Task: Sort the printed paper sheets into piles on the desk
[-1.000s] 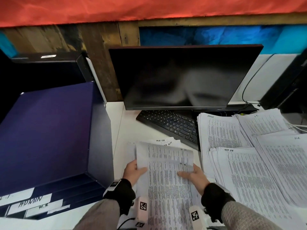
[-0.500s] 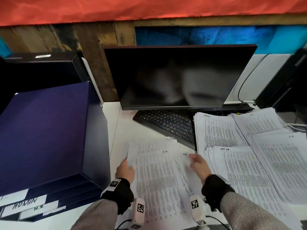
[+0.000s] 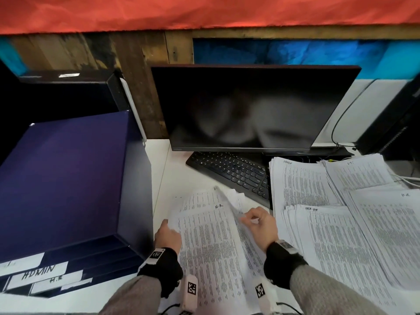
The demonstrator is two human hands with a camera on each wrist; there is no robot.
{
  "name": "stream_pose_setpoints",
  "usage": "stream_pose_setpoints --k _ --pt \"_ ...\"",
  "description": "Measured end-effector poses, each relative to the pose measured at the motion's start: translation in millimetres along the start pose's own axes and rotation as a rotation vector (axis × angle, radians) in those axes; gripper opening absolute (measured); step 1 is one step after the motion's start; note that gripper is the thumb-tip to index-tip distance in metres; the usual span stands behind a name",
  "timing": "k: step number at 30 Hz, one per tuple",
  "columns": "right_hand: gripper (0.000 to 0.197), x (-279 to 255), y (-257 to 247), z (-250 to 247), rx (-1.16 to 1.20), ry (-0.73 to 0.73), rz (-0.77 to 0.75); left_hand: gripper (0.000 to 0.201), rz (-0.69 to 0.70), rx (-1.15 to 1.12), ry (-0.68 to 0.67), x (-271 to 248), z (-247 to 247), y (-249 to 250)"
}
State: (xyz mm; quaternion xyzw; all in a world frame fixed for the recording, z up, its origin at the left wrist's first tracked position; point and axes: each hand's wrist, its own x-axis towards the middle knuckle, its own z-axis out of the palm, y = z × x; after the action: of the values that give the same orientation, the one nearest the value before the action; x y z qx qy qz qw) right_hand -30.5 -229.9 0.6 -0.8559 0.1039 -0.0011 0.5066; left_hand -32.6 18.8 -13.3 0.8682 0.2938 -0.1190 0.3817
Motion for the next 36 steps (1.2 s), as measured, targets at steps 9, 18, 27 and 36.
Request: stream_pose_setpoints --k 9,18,27,36 --pt "0.023 -32.4 -9.1 -0.7 0.094 -0.043 -0.167 0.034 -0.006 -0.052 0.076 1.0 2.6 -1.3" --pt "0.017 -10.8 -25.2 -16.4 0.125 0.064 -0.130 0.039 -0.028 -0.088 0.049 7.1 3.1 -9.5" --pt "0.016 21.9 -124.8 -103.4 0.360 0.584 -0.395 0.035 -0.019 -0.120 0.025 6.4 2.5 -5.7" --pt "0.021 70.2 -49.3 -91.9 0.362 0.462 0.107 0.039 0.044 -0.164 -0.070 -4.0 -4.8 -1.6"
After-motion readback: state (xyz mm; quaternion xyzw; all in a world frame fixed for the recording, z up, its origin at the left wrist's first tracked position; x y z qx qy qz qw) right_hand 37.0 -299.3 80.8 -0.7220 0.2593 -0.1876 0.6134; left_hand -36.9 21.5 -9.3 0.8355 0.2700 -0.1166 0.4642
